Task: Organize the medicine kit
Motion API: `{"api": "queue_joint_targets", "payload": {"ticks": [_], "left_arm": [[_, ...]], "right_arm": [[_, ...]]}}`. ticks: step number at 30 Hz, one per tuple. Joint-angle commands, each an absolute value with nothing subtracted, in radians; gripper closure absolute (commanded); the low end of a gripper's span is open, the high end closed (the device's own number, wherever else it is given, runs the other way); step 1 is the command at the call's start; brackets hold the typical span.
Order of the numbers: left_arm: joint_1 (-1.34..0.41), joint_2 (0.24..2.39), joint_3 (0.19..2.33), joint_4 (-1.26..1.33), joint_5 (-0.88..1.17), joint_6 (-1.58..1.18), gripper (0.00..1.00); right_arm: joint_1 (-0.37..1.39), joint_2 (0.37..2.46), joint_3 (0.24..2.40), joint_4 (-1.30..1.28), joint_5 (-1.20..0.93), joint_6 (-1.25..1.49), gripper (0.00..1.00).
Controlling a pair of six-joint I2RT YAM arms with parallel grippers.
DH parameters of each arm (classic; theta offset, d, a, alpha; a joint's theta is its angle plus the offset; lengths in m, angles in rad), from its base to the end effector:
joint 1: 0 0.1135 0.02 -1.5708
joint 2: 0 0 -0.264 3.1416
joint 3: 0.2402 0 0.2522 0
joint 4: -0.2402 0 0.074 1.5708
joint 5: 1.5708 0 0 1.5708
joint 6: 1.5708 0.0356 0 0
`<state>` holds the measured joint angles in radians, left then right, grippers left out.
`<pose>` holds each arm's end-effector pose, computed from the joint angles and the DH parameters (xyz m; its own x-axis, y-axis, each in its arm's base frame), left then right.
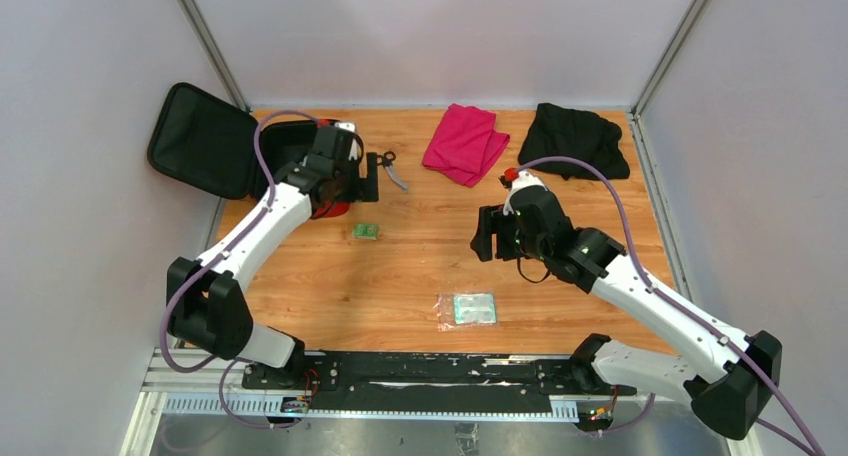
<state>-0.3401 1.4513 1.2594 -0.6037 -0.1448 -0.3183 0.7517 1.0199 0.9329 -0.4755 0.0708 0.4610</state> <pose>0.3004 -0.1009 0.3098 -0.7131 -0.0762 -0.6970 0.0124 0.9926 -0.1211 0.1651 0.1509 0.3185 -0.6325 0.0162 -0.7744 -0.3976 0.8512 0.3425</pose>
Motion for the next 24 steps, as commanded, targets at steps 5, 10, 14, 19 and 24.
{"api": "queue_joint_targets", "payload": {"ticks": [5, 10, 14, 19, 24], "left_arm": [[-0.387, 1.433, 1.041, -0.462, -0.197, -0.407, 0.0], [-0.387, 1.514, 1.025, -0.415, -0.147, -0.371, 0.0], [-0.387, 1.596, 1.03, -0.386, -0.116, -0.372, 0.0], [-0.387, 1.658, 1.042, -0.358, -0.125, -0.369, 0.0], [-0.387, 1.703, 1.06, -0.36, -0.143, -0.359, 0.0]], "right_arm": [[0.742, 0.985, 0.907, -0.504, 0.045, 0.483, 0.3], [0.742, 0.98, 0.902, -0.508, 0.04, 0.488, 0.3], [0.742, 0.978, 0.901, -0.512, 0.038, 0.489, 0.3], [0.741, 0.977, 0.902, -0.521, 0.038, 0.486, 0.3], [0.741, 0.974, 0.899, -0.525, 0.04, 0.485, 0.3]]}}
